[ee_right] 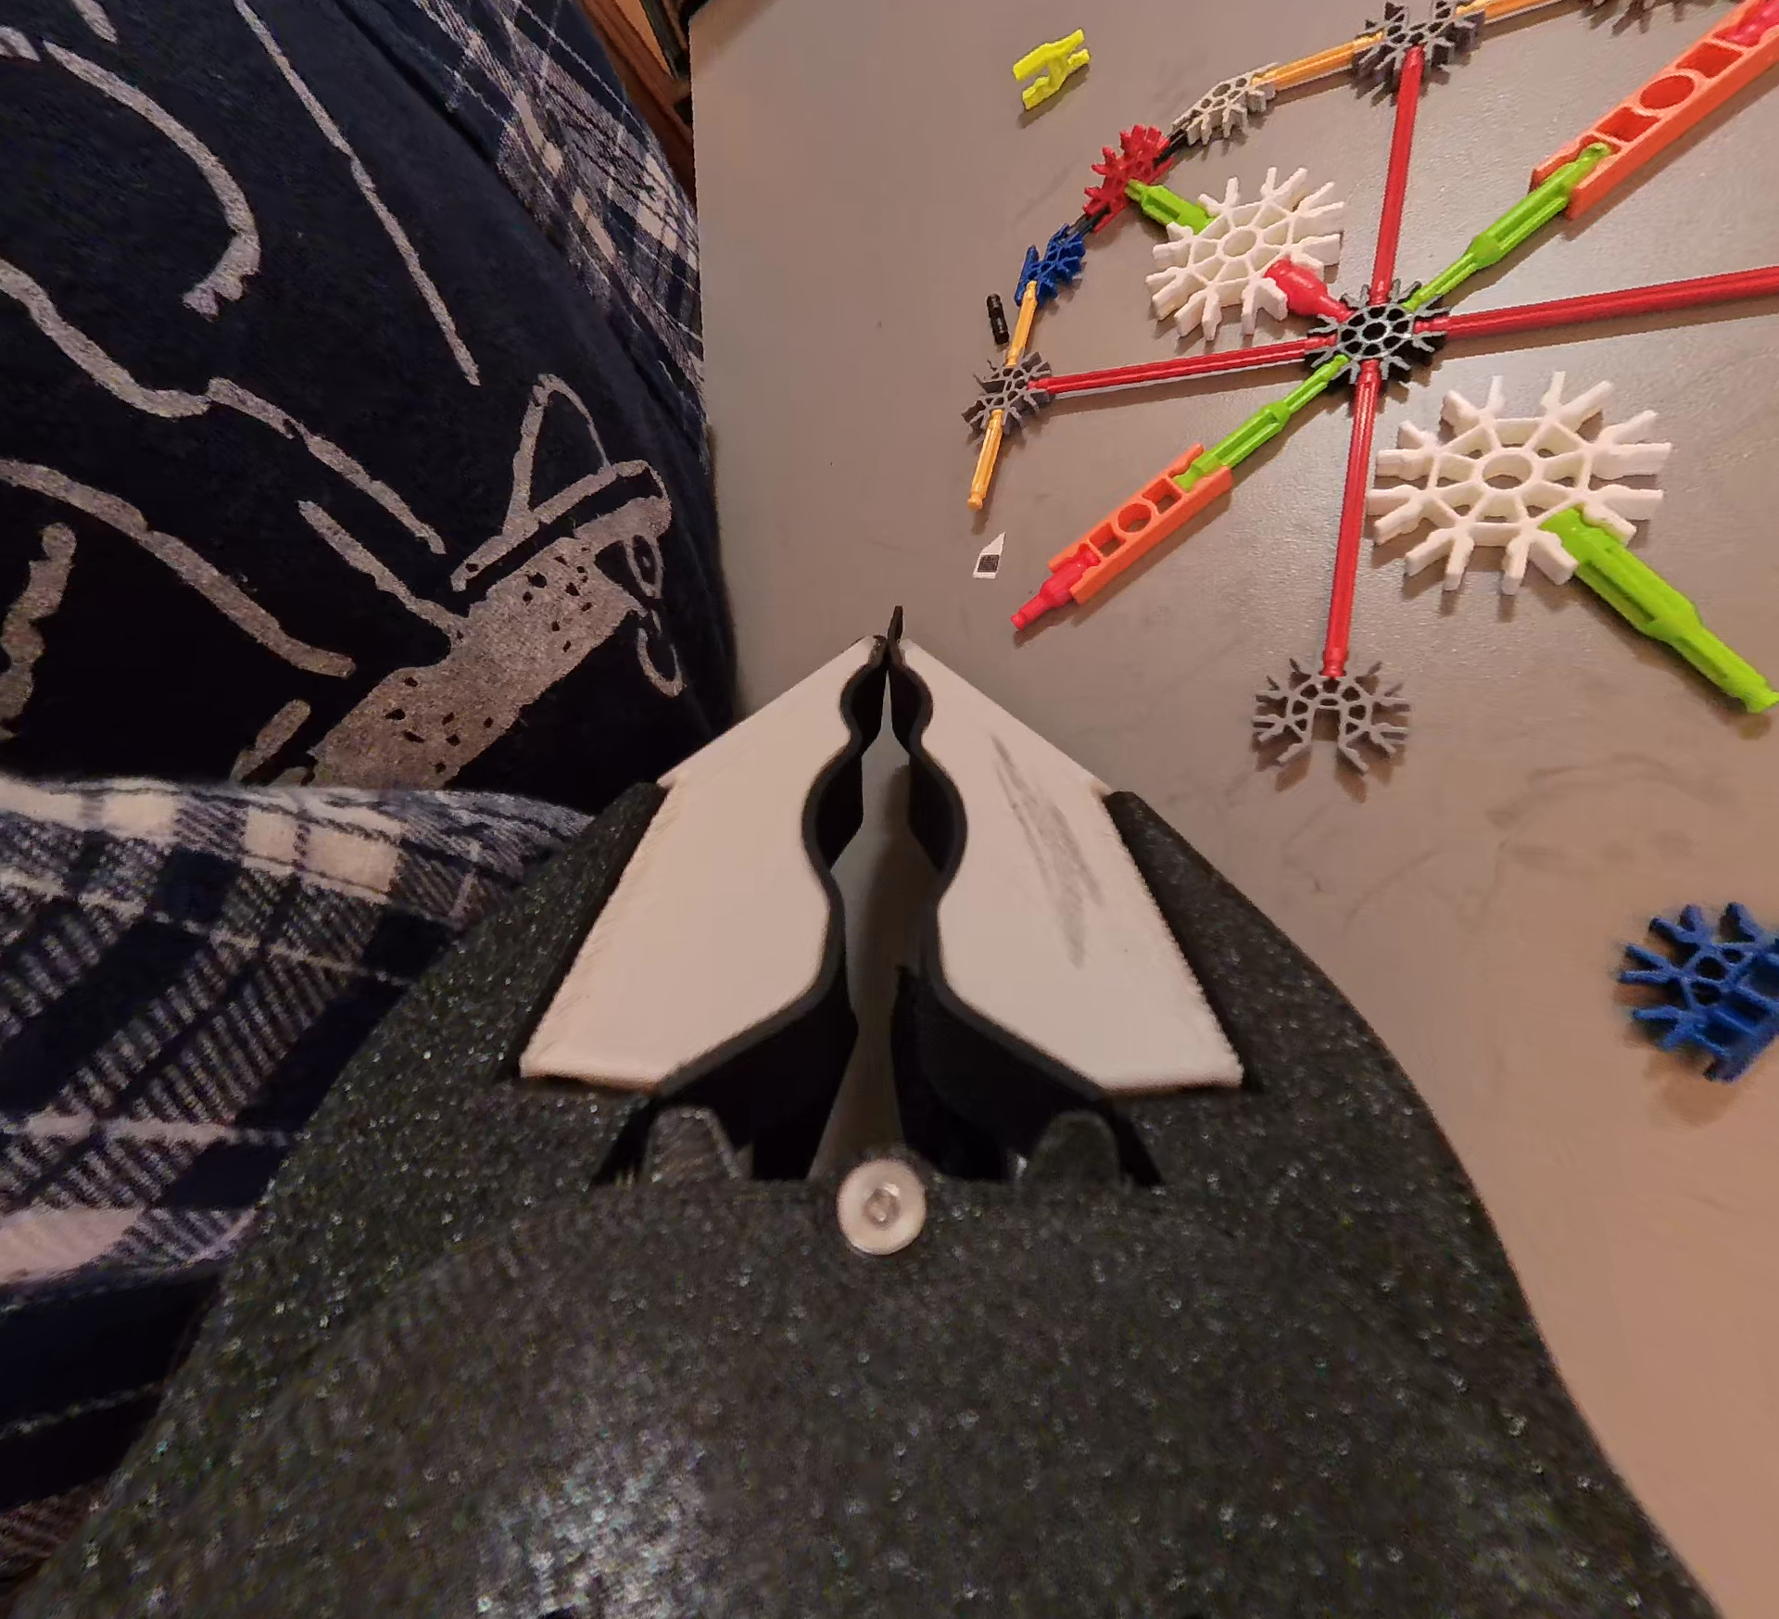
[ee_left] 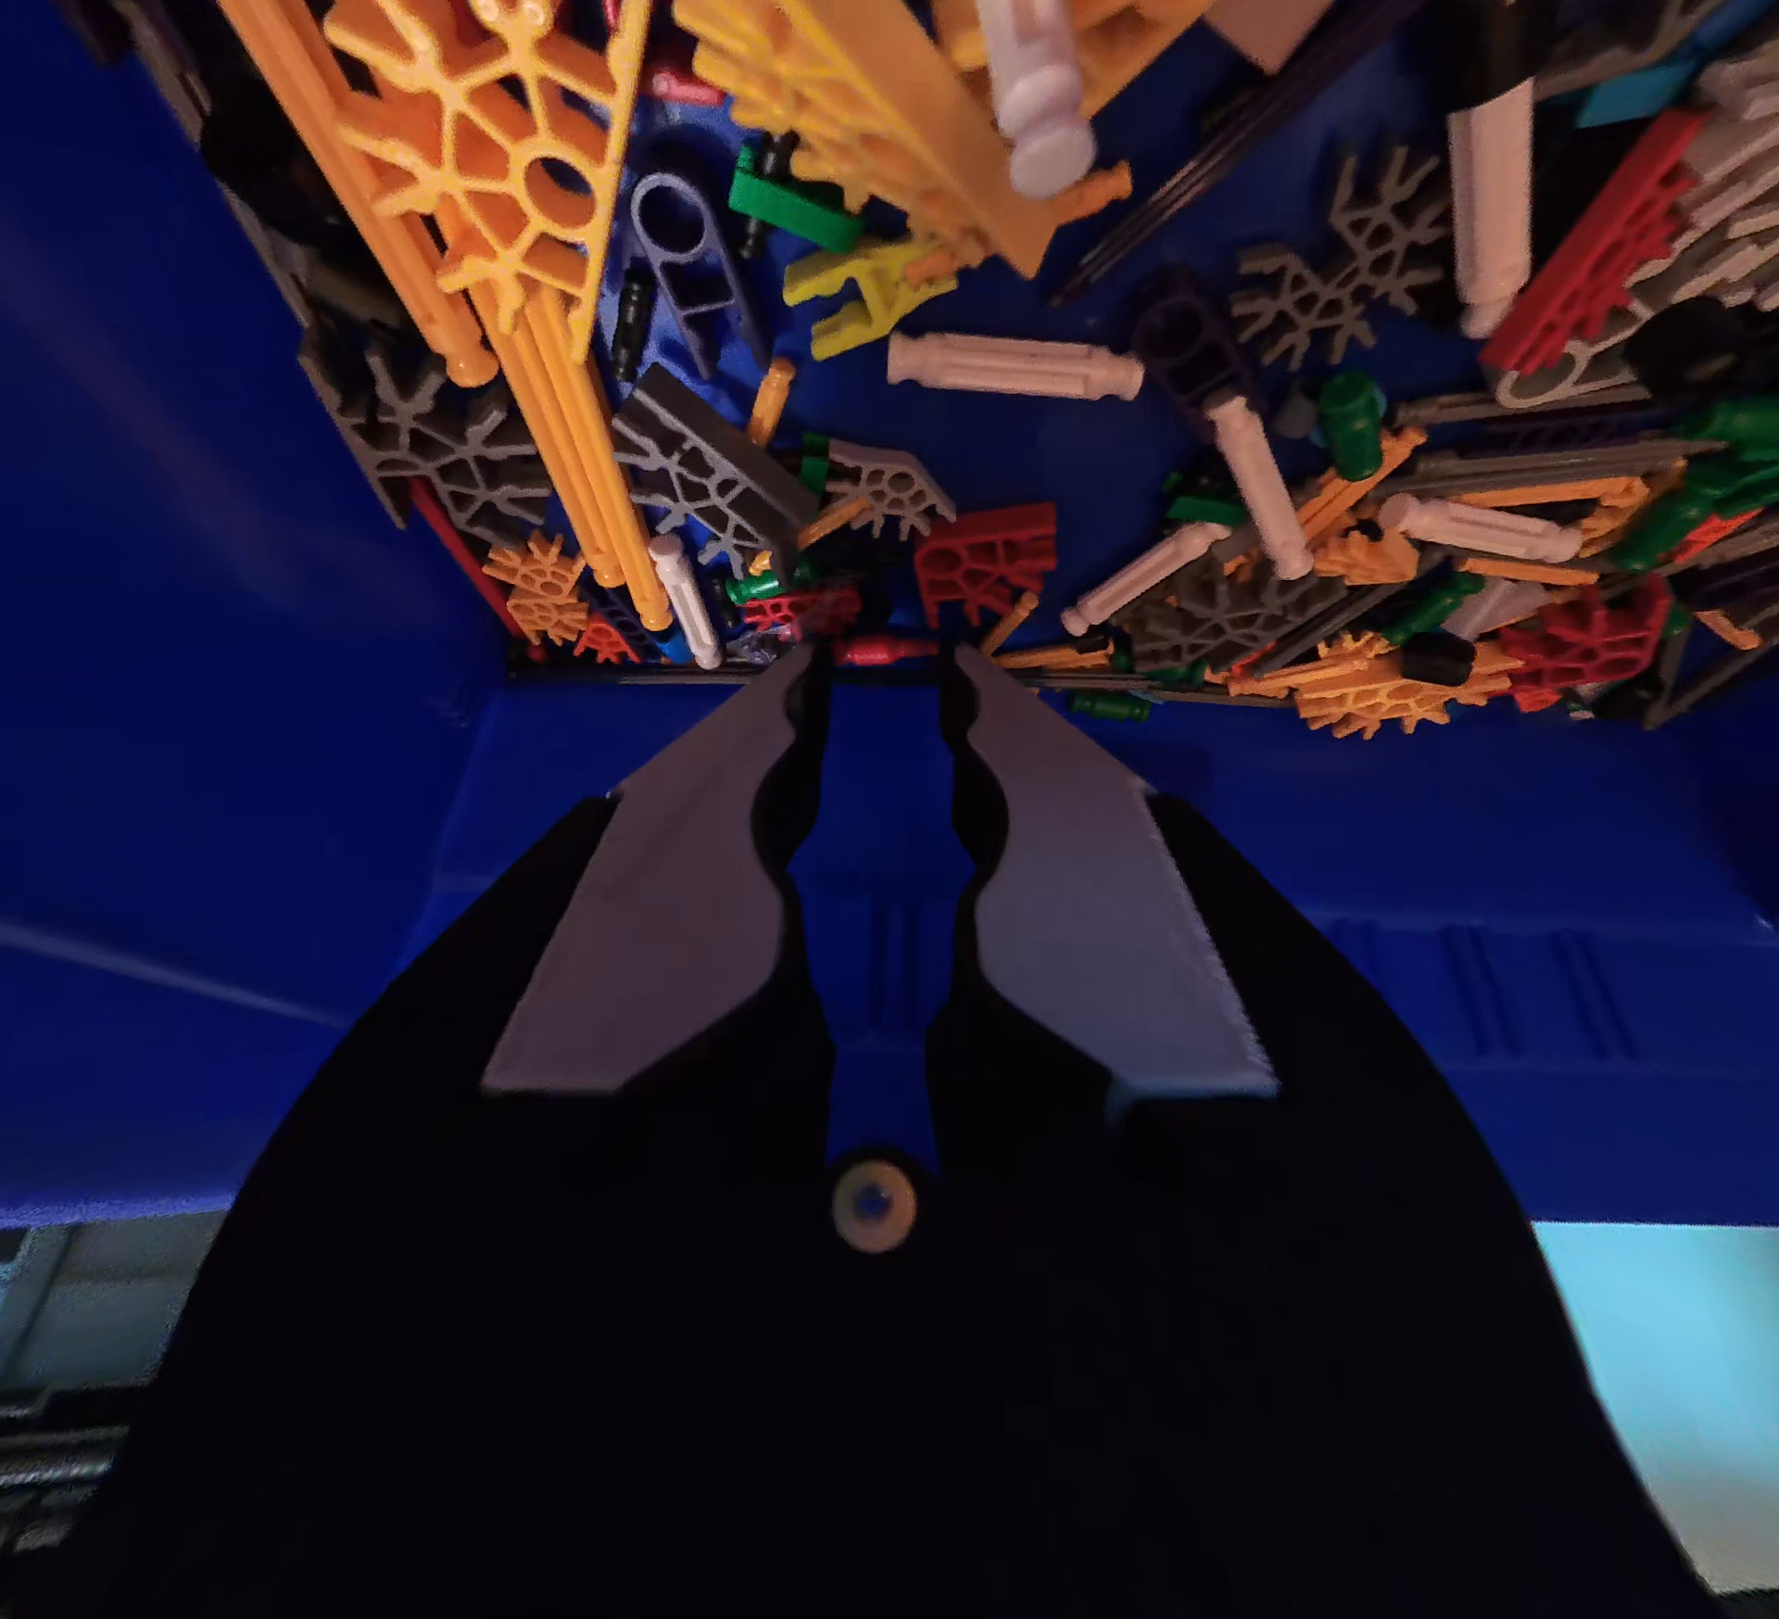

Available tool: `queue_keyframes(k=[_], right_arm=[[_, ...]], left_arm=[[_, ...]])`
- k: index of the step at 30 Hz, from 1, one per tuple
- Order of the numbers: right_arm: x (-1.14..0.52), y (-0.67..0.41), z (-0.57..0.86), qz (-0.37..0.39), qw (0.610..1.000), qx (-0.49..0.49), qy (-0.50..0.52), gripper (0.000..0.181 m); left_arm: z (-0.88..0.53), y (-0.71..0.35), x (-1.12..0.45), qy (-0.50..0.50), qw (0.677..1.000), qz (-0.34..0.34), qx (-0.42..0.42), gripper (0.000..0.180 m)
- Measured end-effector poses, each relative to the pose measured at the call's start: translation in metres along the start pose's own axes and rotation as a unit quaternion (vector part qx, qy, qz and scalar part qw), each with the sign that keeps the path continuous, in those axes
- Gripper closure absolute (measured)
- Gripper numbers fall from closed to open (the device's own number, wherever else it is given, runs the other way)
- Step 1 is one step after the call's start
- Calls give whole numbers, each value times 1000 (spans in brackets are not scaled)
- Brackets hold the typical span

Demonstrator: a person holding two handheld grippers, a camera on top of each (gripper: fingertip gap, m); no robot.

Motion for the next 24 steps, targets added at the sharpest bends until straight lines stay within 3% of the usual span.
queue_keyframes(k=[9,16,24], right_arm=[[0,0,0,1,1000,1,0,181],[1,0,-1,2,1000,3,-1,181],[3,0,-3,4,1000,8,-1,181]], left_arm=[[9,6,35,-12,987,155,-31,160],[49,15,76,-117,940,308,-88,160],[105,10,108,-158,903,392,-74,160]])
Point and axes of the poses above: each gripper's, where its closed fingertips meet, x back along the fingers, y out of its underside, z = x × y across the jaws, the point moved 9 cm from there along x, back along the fingers, and after that the axes turned 8 degrees about z, right-handed, at the moved point
